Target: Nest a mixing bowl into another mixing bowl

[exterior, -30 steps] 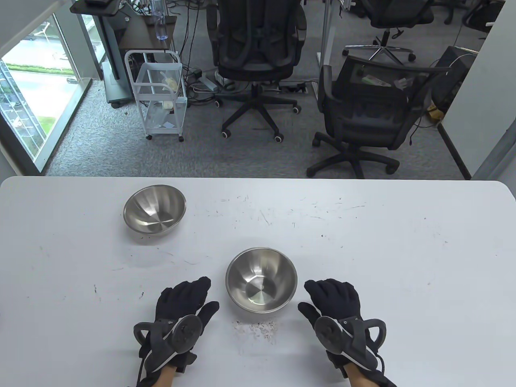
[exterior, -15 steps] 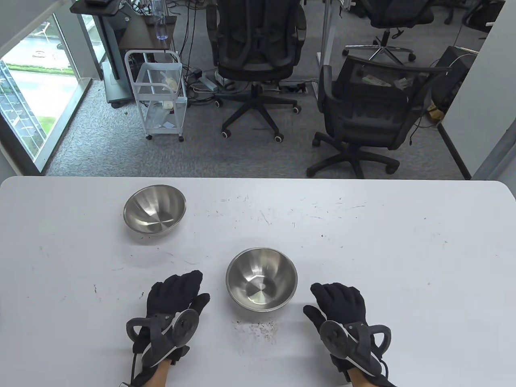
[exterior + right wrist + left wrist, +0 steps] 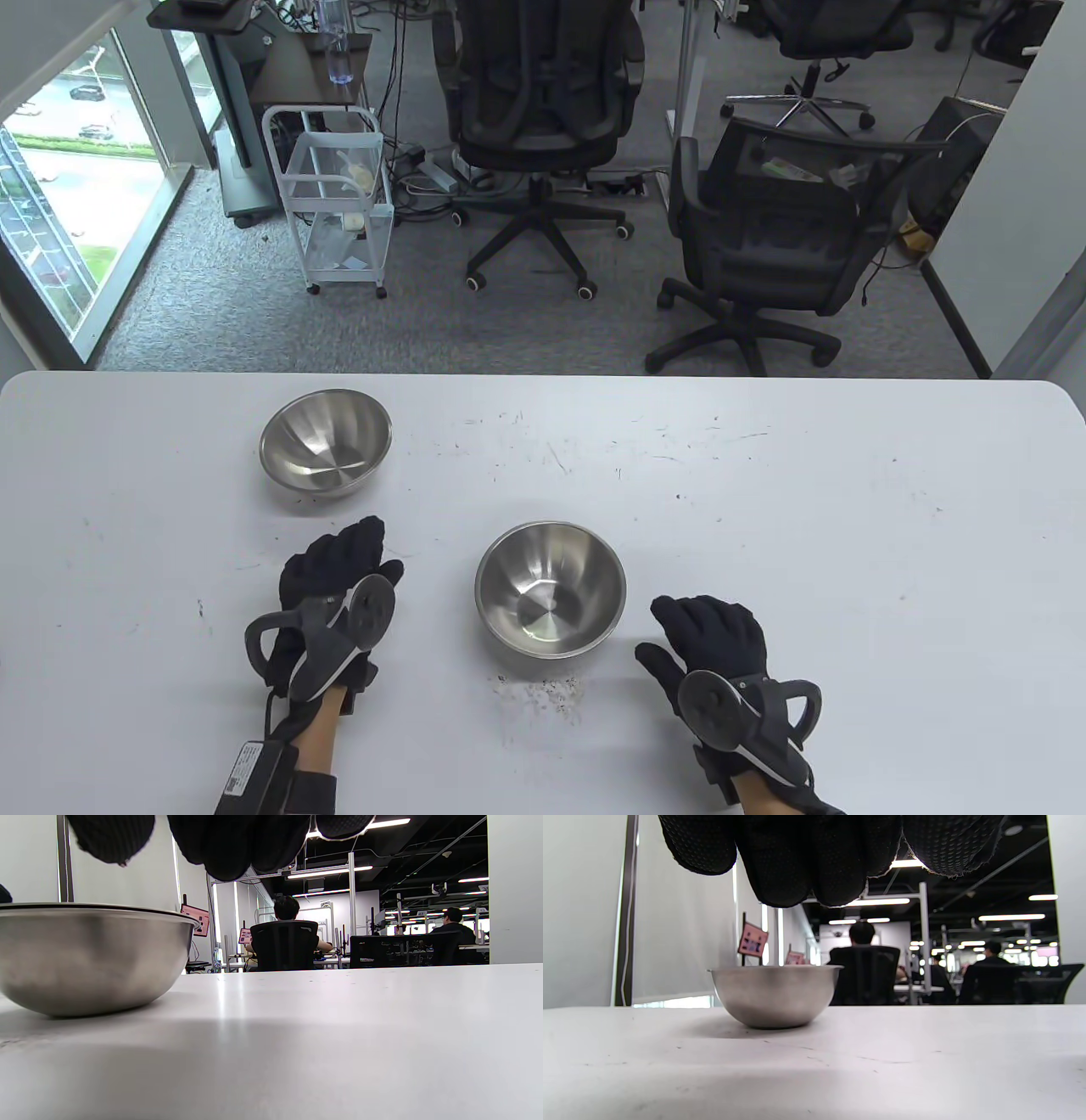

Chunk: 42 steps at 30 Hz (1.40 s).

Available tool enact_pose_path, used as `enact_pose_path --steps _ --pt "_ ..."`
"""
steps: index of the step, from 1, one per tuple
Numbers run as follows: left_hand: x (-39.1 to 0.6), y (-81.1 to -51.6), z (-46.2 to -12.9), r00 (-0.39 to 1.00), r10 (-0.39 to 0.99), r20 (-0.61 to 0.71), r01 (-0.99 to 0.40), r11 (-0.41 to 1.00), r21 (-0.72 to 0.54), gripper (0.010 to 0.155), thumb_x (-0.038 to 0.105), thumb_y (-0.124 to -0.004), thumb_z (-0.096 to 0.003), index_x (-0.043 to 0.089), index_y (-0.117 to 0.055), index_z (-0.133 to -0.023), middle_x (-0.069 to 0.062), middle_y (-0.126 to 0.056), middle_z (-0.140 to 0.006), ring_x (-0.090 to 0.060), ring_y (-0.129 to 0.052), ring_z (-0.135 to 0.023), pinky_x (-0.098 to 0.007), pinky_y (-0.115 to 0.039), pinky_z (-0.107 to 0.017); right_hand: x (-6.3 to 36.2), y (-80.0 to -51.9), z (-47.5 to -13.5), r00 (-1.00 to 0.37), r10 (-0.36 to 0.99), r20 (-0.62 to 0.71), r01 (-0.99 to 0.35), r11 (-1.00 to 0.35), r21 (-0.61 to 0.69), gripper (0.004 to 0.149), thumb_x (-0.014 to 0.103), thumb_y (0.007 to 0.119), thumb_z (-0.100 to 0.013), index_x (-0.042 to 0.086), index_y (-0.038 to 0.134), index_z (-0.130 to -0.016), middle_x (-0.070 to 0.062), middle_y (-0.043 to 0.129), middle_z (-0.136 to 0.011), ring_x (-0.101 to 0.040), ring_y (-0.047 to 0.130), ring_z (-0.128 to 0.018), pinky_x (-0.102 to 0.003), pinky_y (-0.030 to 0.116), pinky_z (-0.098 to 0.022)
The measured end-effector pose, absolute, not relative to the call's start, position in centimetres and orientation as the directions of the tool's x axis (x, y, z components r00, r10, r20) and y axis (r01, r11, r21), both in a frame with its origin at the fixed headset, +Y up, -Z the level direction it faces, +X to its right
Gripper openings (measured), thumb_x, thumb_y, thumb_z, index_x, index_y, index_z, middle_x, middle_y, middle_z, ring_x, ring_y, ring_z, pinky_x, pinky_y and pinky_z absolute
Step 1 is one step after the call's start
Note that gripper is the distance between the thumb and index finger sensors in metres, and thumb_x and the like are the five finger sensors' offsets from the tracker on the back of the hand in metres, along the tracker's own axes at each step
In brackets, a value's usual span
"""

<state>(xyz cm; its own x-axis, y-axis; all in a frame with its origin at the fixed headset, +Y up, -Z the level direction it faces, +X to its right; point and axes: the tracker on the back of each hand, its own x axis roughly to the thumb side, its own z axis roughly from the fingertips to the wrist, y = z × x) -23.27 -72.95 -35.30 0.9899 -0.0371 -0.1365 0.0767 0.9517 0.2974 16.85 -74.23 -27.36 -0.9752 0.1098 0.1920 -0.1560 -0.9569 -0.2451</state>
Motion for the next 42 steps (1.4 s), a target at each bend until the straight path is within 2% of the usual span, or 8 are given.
enact_pose_path --steps 13,19,25,32,33,37,38,42 --pt "-24.4 -71.9 -42.9 0.964 -0.180 -0.197 0.224 0.947 0.231 0.066 0.060 -0.074 -0.0472 0.038 -0.067 -0.109 0.012 -0.086 -0.105 -0.021 -0.086 -0.098 -0.055 -0.071 -0.073 17.0 -74.6 -27.9 -0.976 0.093 0.195 -0.138 -0.963 -0.231 0.059 0.057 0.078 -0.042 0.032 0.076 -0.095 0.006 0.087 -0.093 -0.025 0.082 -0.091 -0.055 0.061 -0.072" --pt "-24.4 -72.6 -45.4 0.937 -0.273 -0.216 0.311 0.936 0.167 0.064 0.060 -0.074 -0.0466 0.039 -0.069 -0.107 0.013 -0.090 -0.103 -0.020 -0.088 -0.097 -0.054 -0.071 -0.073 16.8 -74.5 -27.6 -0.974 0.082 0.212 -0.133 -0.961 -0.244 0.059 0.057 0.078 -0.042 0.032 0.076 -0.095 0.006 0.087 -0.093 -0.025 0.082 -0.091 -0.055 0.061 -0.072" --pt "-25.3 -74.0 -46.5 0.919 -0.301 -0.257 0.332 0.939 0.088 0.060 0.060 -0.074 -0.0467 0.042 -0.073 -0.104 0.014 -0.096 -0.098 -0.019 -0.090 -0.095 -0.054 -0.071 -0.073 16.7 -74.6 -27.6 -0.973 0.080 0.217 -0.133 -0.961 -0.243 0.059 0.057 0.078 -0.042 0.032 0.076 -0.095 0.006 0.087 -0.093 -0.025 0.083 -0.091 -0.055 0.061 -0.072" --pt "-25.4 -74.9 -47.0 0.893 -0.372 -0.255 0.398 0.915 0.059 0.046 0.054 -0.075 -0.0492 0.049 -0.082 -0.095 0.016 -0.105 -0.089 -0.016 -0.094 -0.092 -0.053 -0.072 -0.073 16.7 -74.6 -27.6 -0.973 0.083 0.216 -0.134 -0.962 -0.236 0.059 0.057 0.078 -0.042 0.032 0.076 -0.095 0.006 0.087 -0.093 -0.025 0.083 -0.091 -0.055 0.061 -0.072" --pt "-25.4 -74.9 -47.0 0.888 -0.381 -0.257 0.409 0.910 0.065 0.044 0.053 -0.075 -0.0498 0.050 -0.083 -0.093 0.024 -0.104 -0.087 -0.015 -0.095 -0.091 -0.053 -0.072 -0.073 16.7 -74.6 -27.6 -0.973 0.083 0.216 -0.135 -0.963 -0.235 0.058 0.057 0.078 -0.042 0.032 0.076 -0.095 0.006 0.087 -0.093 -0.025 0.083 -0.091 -0.055 0.061 -0.072" --pt "-25.1 -74.9 -47.4 0.864 -0.444 -0.239 0.469 0.881 0.058 0.040 0.051 -0.076 -0.0503 0.052 -0.086 -0.089 0.027 -0.106 -0.083 -0.014 -0.096 -0.089 -0.052 -0.072 -0.073 16.7 -74.6 -27.6 -0.974 0.081 0.213 -0.131 -0.964 -0.233 0.058 0.057 0.078 -0.042 0.032 0.076 -0.095 0.006 0.087 -0.093 -0.025 0.083 -0.091 -0.055 0.061 -0.072" --pt "-25.0 -75.0 -47.5 0.856 -0.460 -0.235 0.484 0.873 0.056 0.040 0.051 -0.077 -0.0501 0.052 -0.086 -0.090 0.018 -0.108 -0.083 -0.013 -0.096 -0.090 -0.052 -0.072 -0.073 16.8 -74.6 -27.6 -0.974 0.081 0.212 -0.131 -0.964 -0.232 0.058 0.058 0.078 -0.042 0.032 0.076 -0.094 0.006 0.087 -0.093 -0.025 0.083 -0.091 -0.055 0.061 -0.072" --pt "-24.6 -75.2 -47.8 0.833 -0.510 -0.215 0.532 0.845 0.054 0.039 0.049 -0.079 -0.0502 0.054 -0.086 -0.088 0.021 -0.108 -0.081 -0.013 -0.096 -0.090 -0.053 -0.072 -0.073 16.8 -74.6 -27.6 -0.975 0.080 0.209 -0.128 -0.966 -0.226 0.058 0.058 0.078 -0.042 0.032 0.076 -0.095 0.006 0.087 -0.093 -0.025 0.083 -0.091 -0.055 0.061 -0.072"
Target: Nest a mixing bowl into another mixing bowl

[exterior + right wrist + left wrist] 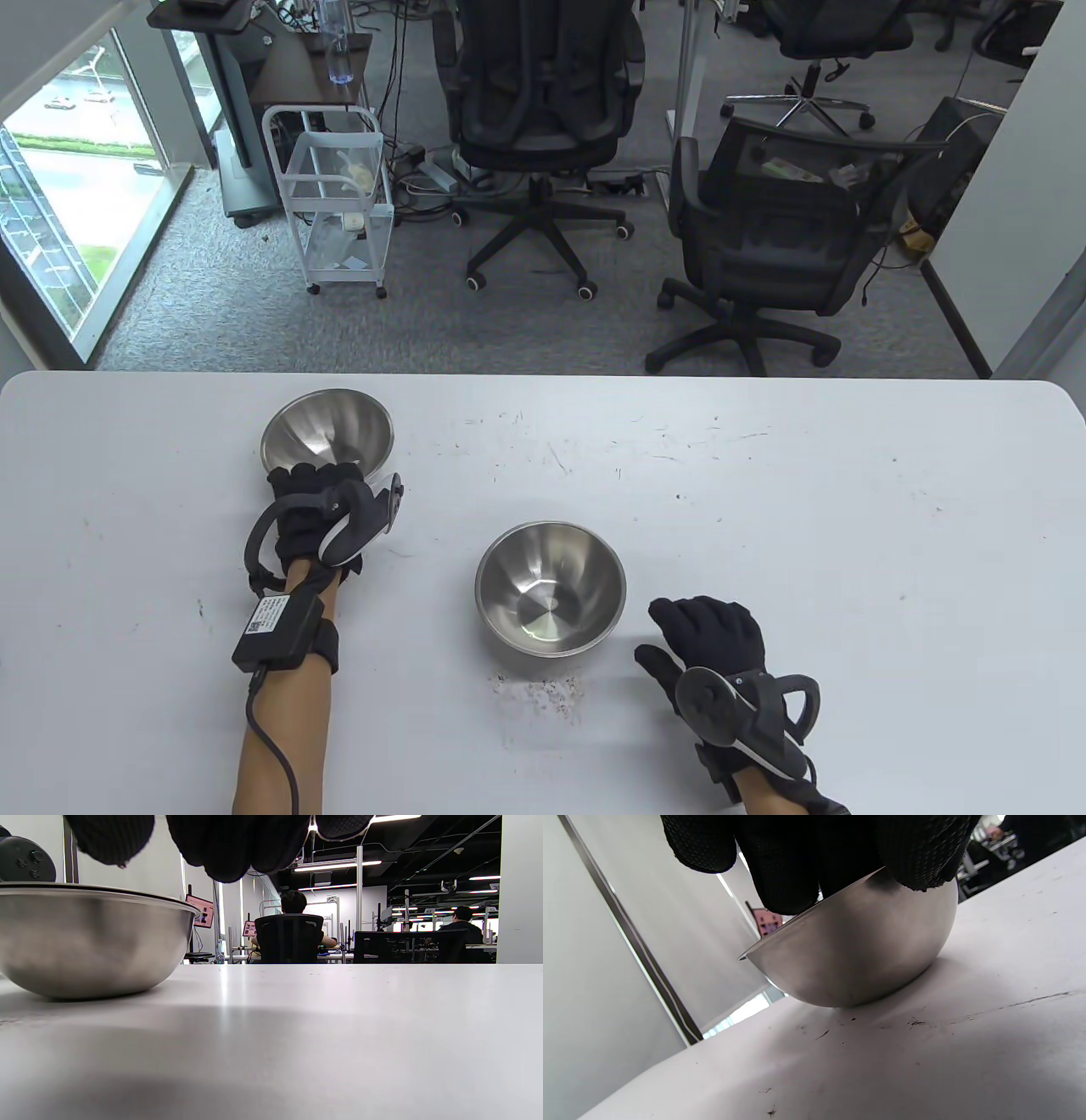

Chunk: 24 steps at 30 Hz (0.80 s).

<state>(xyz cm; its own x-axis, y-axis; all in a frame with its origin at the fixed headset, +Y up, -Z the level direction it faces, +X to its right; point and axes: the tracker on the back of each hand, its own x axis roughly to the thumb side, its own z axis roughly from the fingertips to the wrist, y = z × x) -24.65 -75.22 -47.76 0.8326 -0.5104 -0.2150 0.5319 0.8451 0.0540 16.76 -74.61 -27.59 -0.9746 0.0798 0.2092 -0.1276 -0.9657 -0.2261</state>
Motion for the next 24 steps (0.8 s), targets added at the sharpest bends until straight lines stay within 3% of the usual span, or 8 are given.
enact_pose_path --steps 12,24 --pt "-25.6 -74.6 -47.2 0.839 -0.499 -0.217 0.531 0.838 0.128 0.033 0.045 -0.082 -0.0526 0.057 -0.085 -0.083 0.019 -0.106 -0.077 -0.010 -0.097 -0.085 -0.052 -0.074 -0.072 16.9 -74.6 -27.7 -0.978 0.072 0.194 -0.113 -0.970 -0.215 0.058 0.057 0.078 -0.042 0.032 0.076 -0.095 0.006 0.087 -0.093 -0.025 0.083 -0.091 -0.055 0.061 -0.072" --pt "-23.7 -72.1 -43.0 0.879 -0.450 -0.161 0.477 0.839 0.261 0.034 0.045 -0.082 -0.0527 0.057 -0.084 -0.084 0.019 -0.105 -0.077 -0.010 -0.097 -0.085 -0.052 -0.074 -0.072 17.1 -74.6 -27.9 -0.981 0.080 0.177 -0.118 -0.970 -0.213 0.058 0.057 0.078 -0.042 0.032 0.076 -0.095 0.006 0.087 -0.093 -0.024 0.083 -0.091 -0.055 0.061 -0.072"
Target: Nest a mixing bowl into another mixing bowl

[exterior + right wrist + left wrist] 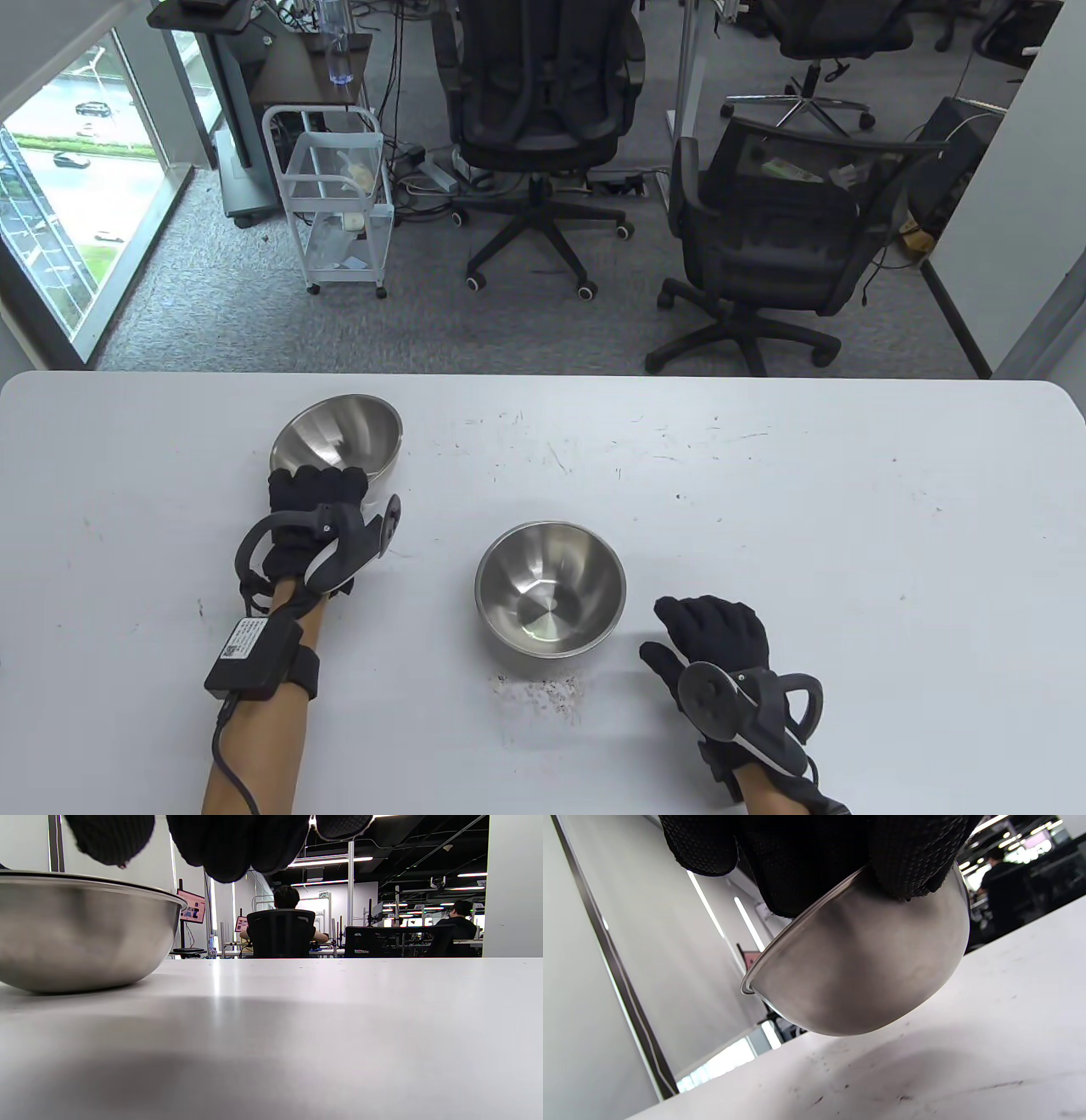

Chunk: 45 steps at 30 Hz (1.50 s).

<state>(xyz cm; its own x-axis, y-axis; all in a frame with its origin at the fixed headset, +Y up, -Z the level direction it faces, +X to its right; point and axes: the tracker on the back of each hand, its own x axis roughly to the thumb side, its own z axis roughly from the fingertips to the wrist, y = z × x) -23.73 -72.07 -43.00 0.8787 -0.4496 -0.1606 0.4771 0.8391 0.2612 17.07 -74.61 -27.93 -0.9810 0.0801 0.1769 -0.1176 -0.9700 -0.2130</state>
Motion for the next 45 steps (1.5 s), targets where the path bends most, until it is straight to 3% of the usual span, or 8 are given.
enact_pose_path --steps 11,20,34,45 --pt "-19.3 -68.0 -35.9 0.904 -0.423 -0.058 0.402 0.798 0.450 0.034 0.045 -0.082 -0.0528 0.056 -0.085 -0.085 0.018 -0.105 -0.078 -0.011 -0.097 -0.085 -0.052 -0.074 -0.071 17.4 -74.6 -28.0 -0.984 0.092 0.150 -0.123 -0.969 -0.214 0.059 0.057 0.078 -0.042 0.032 0.076 -0.094 0.006 0.087 -0.093 -0.024 0.083 -0.090 -0.055 0.062 -0.072" --pt "-15.4 -66.6 -31.0 0.915 -0.397 0.063 0.302 0.781 0.547 0.034 0.046 -0.082 -0.0525 0.057 -0.084 -0.085 0.018 -0.105 -0.078 -0.010 -0.097 -0.085 -0.052 -0.074 -0.071 17.8 -74.7 -27.8 -0.986 0.108 0.130 -0.134 -0.968 -0.214 0.058 0.057 0.078 -0.042 0.033 0.076 -0.094 0.006 0.087 -0.093 -0.024 0.083 -0.090 -0.055 0.062 -0.072" --pt "-9.0 -69.1 -28.7 0.882 -0.413 0.226 0.232 0.799 0.555 0.035 0.046 -0.082 -0.0516 0.058 -0.085 -0.084 0.018 -0.105 -0.078 -0.010 -0.097 -0.086 -0.052 -0.074 -0.072 18.6 -74.7 -27.9 -0.987 0.131 0.094 -0.150 -0.962 -0.228 0.058 0.057 0.078 -0.042 0.033 0.075 -0.095 0.007 0.087 -0.093 -0.024 0.083 -0.090 -0.055 0.062 -0.072" --pt "-7.9 -71.9 -27.3 0.846 -0.446 0.292 0.240 0.808 0.538 0.036 0.047 -0.083 -0.0494 0.058 -0.085 -0.084 0.018 -0.106 -0.078 -0.010 -0.097 -0.085 -0.052 -0.074 -0.072 18.7 -74.7 -27.9 -0.986 0.139 0.098 -0.158 -0.962 -0.224 0.058 0.057 0.078 -0.042 0.033 0.076 -0.094 0.007 0.087 -0.093 -0.024 0.083 -0.090 -0.055 0.062 -0.072"
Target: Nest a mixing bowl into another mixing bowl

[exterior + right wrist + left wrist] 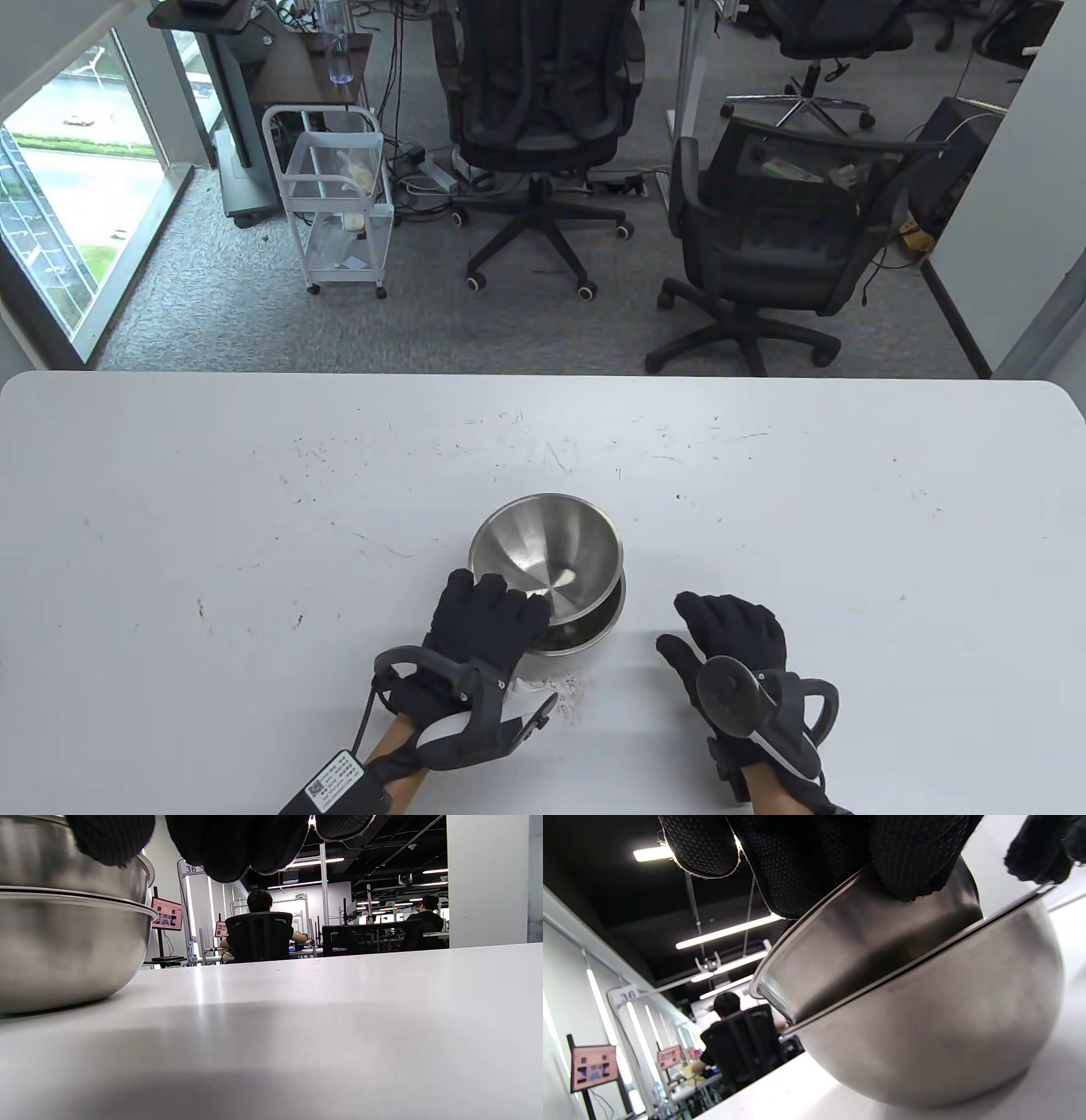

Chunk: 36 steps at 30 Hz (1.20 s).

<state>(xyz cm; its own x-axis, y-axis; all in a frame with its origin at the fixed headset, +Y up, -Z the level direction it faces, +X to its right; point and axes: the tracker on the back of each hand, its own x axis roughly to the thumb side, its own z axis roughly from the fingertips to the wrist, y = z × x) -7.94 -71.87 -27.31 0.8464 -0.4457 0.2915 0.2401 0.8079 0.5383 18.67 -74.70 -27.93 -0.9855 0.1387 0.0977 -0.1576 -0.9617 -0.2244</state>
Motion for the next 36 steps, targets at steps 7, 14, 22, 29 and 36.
enact_pose_path --steps 7,14,22,29,36 --pt "-7.6 -73.0 -27.1 0.843 -0.427 0.326 0.225 0.831 0.508 0.037 0.045 -0.082 -0.0490 0.057 -0.086 -0.084 0.028 -0.105 -0.077 -0.011 -0.098 -0.086 -0.052 -0.075 -0.071 18.7 -74.7 -27.9 -0.986 0.139 0.097 -0.158 -0.962 -0.223 0.058 0.057 0.078 -0.042 0.033 0.076 -0.094 0.007 0.087 -0.092 -0.024 0.083 -0.090 -0.055 0.062 -0.072" --pt "-7.3 -73.1 -26.7 0.806 -0.476 0.351 0.290 0.835 0.467 0.043 0.039 -0.079 -0.0505 0.055 -0.084 -0.090 0.028 -0.106 -0.083 -0.012 -0.097 -0.089 -0.053 -0.074 -0.072 18.6 -74.7 -28.0 -0.985 0.143 0.095 -0.160 -0.963 -0.216 0.058 0.057 0.078 -0.042 0.033 0.076 -0.094 0.007 0.087 -0.093 -0.024 0.083 -0.090 -0.055 0.062 -0.072" --pt "-7.7 -74.0 -26.4 0.802 -0.473 0.365 0.299 0.847 0.440 0.044 0.038 -0.073 -0.0519 0.057 -0.083 -0.090 0.029 -0.108 -0.083 -0.011 -0.098 -0.090 -0.053 -0.073 -0.073 18.6 -74.8 -28.0 -0.985 0.138 0.100 -0.156 -0.964 -0.214 0.058 0.058 0.077 -0.042 0.033 0.076 -0.094 0.007 0.087 -0.093 -0.024 0.083 -0.090 -0.055 0.062 -0.072" --pt "-8.1 -73.7 -26.5 0.826 -0.432 0.361 0.261 0.862 0.434 0.044 0.040 -0.072 -0.0517 0.053 -0.082 -0.093 0.026 -0.106 -0.085 -0.013 -0.096 -0.091 -0.053 -0.073 -0.073 18.6 -74.8 -28.0 -0.986 0.136 0.098 -0.155 -0.964 -0.216 0.058 0.058 0.077 -0.042 0.033 0.076 -0.095 0.007 0.087 -0.093 -0.024 0.083 -0.091 -0.055 0.062 -0.072" --pt "-9.4 -72.8 -26.4 0.857 -0.395 0.332 0.216 0.859 0.464 0.048 0.043 -0.073 -0.0510 0.047 -0.079 -0.098 0.020 -0.100 -0.091 -0.014 -0.092 -0.094 -0.053 -0.073 -0.073 18.5 -74.8 -28.0 -0.987 0.130 0.098 -0.149 -0.965 -0.215 0.058 0.058 0.077 -0.042 0.033 0.076 -0.095 0.007 0.087 -0.093 -0.024 0.083 -0.091 -0.055 0.062 -0.072"
